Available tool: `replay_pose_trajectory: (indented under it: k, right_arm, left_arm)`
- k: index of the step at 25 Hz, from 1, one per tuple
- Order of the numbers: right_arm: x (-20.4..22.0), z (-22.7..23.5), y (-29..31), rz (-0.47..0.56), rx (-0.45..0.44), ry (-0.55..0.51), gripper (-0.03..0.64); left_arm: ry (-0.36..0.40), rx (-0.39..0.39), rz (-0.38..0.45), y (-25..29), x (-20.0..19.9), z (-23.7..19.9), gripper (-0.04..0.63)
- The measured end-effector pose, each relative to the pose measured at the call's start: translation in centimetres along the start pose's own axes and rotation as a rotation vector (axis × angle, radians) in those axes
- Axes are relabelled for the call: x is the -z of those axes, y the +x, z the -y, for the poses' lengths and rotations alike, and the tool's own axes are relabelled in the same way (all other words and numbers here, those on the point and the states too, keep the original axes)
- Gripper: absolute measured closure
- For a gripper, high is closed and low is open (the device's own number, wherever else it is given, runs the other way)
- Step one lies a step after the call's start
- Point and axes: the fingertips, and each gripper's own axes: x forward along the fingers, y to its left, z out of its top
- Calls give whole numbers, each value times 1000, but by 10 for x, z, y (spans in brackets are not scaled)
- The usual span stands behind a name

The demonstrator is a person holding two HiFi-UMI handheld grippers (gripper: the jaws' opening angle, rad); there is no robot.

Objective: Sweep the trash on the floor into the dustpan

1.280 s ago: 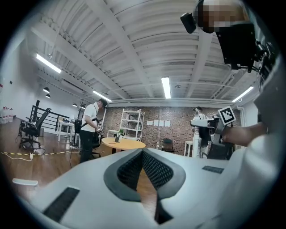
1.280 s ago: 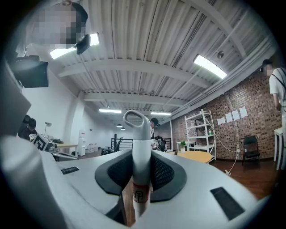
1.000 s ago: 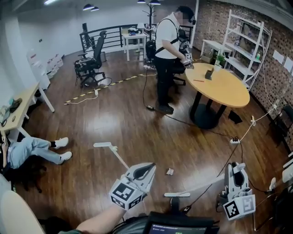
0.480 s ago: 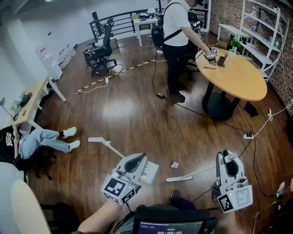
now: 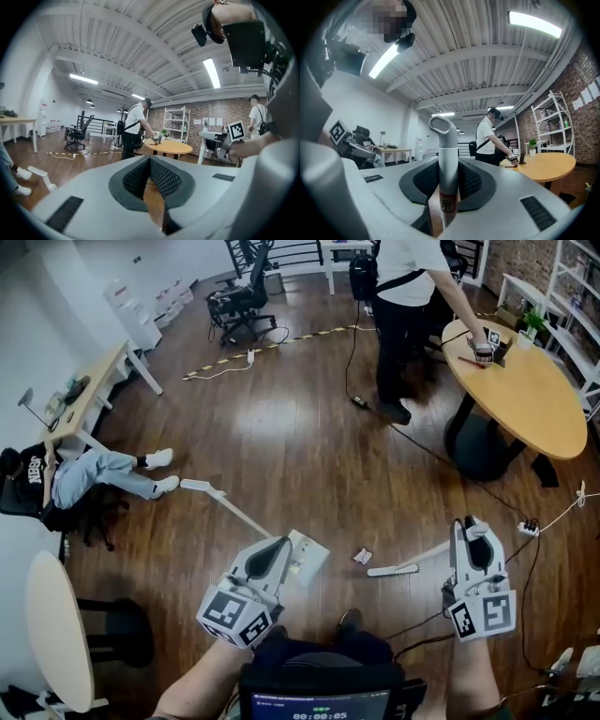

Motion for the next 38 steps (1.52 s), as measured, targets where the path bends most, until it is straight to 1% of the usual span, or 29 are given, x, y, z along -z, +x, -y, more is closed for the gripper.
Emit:
replay_pose_trajectory:
  k: [3, 8, 11, 14, 16, 21, 25, 28, 33, 38]
  right_arm:
    - [31, 22, 24, -30, -20, -9, 517]
    - [73, 53, 52, -69, 11, -2, 517]
    - [96, 66, 68, -78, 34, -2, 517]
    - [116, 74, 88, -96, 37, -16, 518]
    - [124, 74, 99, -97, 33, -13, 520]
    - [132, 75, 133, -81, 43, 4, 520]
    - [156, 64, 155, -90, 30, 20, 520]
    - [177, 60, 167, -120, 41, 14, 520]
    - [220, 42, 165, -206, 31, 18, 520]
    - [224, 21, 144, -228, 52, 37, 522]
  left_arm:
    - [2, -35, -22, 11, 6, 0, 580]
    - [-17, -39, -89, 19, 31, 3, 580]
    - [-9, -47, -113, 22, 46, -2, 578]
    - [-45, -78, -115, 25, 52, -12, 579]
    - [-67, -98, -123, 24, 56, -19, 579]
    - [-71, -126, -136, 20, 61, -34, 579]
    - [-72, -149, -144, 10, 70, -46, 579]
    - [-70, -160, -158, 1, 73, -53, 579]
    - [-78, -198, -171, -18, 76, -67, 580]
    - [-68, -204, -157, -29, 69, -79, 578]
